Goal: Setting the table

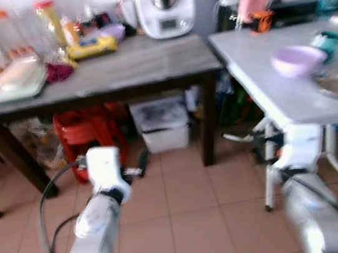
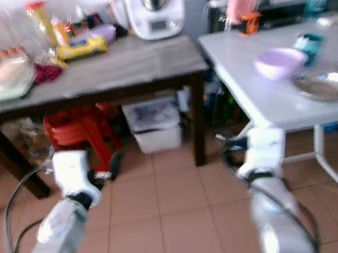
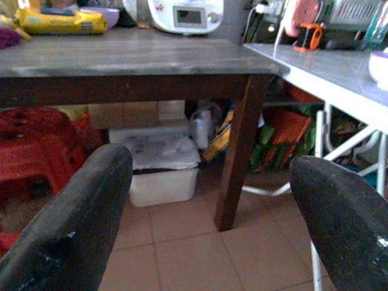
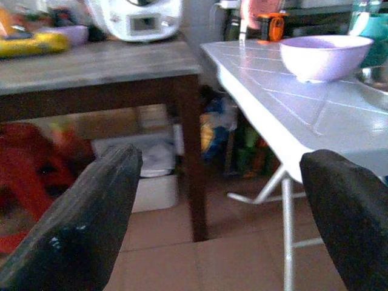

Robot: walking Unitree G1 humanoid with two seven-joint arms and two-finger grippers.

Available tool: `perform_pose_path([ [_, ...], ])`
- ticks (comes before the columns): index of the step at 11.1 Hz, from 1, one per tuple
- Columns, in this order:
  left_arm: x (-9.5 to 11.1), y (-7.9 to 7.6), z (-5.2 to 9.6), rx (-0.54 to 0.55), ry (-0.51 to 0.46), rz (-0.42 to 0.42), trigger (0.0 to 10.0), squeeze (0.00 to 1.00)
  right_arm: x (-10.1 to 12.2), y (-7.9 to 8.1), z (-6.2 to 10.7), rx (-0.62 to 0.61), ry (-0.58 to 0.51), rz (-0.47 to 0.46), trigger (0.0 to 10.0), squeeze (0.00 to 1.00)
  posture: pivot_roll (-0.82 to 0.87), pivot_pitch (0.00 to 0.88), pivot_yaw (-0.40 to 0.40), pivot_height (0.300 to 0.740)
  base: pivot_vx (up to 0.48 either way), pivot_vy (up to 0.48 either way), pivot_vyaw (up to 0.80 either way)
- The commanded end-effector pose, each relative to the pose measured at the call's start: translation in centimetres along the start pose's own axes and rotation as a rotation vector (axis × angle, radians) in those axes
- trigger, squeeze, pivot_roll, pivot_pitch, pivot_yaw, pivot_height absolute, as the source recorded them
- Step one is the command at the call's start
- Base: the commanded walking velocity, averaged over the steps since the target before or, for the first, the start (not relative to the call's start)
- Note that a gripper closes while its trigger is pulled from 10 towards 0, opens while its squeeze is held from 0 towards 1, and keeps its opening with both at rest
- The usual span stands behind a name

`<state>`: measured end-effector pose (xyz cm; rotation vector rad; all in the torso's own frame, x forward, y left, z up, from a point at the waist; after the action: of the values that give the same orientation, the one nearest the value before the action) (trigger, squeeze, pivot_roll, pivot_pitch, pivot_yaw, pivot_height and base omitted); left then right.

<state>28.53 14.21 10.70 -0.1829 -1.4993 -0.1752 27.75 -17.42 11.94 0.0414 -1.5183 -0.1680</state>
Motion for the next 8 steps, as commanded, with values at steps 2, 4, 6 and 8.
perform_pose_path([
  [2,0.57,0.08,-0.28,0.014,-0.024,0.014,10.0,0.00,0.63,-0.11,-0.13,0.005,-0.025,0.000,10.0,0.00,-0.02,0.000,0.058,0.740,0.000,0.000,0.00],
  [4,0.53,-0.12,-0.31,-0.002,-0.020,-0.017,10.0,0.00,0.64,-0.01,-0.04,0.012,-0.030,0.009,10.0,0.00,-0.02,0.000,0.058,0.740,0.000,0.000,0.00],
  [6,0.57,-0.04,-0.34,0.001,-0.021,-0.020,10.0,0.00,0.52,0.05,0.10,0.014,-0.029,0.010,10.0,0.00,-0.02,0.000,0.061,0.740,0.000,-0.232,0.00],
  [8,0.79,0.16,-0.44,0.006,-0.031,-0.012,10.0,0.00,0.45,0.08,0.14,0.014,-0.029,0.006,10.0,0.00,-0.02,0.000,0.066,0.740,0.000,0.000,0.00],
])
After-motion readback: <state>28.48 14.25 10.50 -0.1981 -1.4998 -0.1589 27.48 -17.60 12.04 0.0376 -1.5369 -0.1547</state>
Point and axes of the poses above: a point about 5 cm out from each wrist's last joint towards the gripper, its own z axis pointing back from the gripper into the wrist, its own x axis along the axis of the wrist's last joint, y = z × x, the point moved 1 cm from there along -z, pointing out of the wrist towards the gripper, and after that the axes turned 6 degrees about -z, right-handed, at the moved point
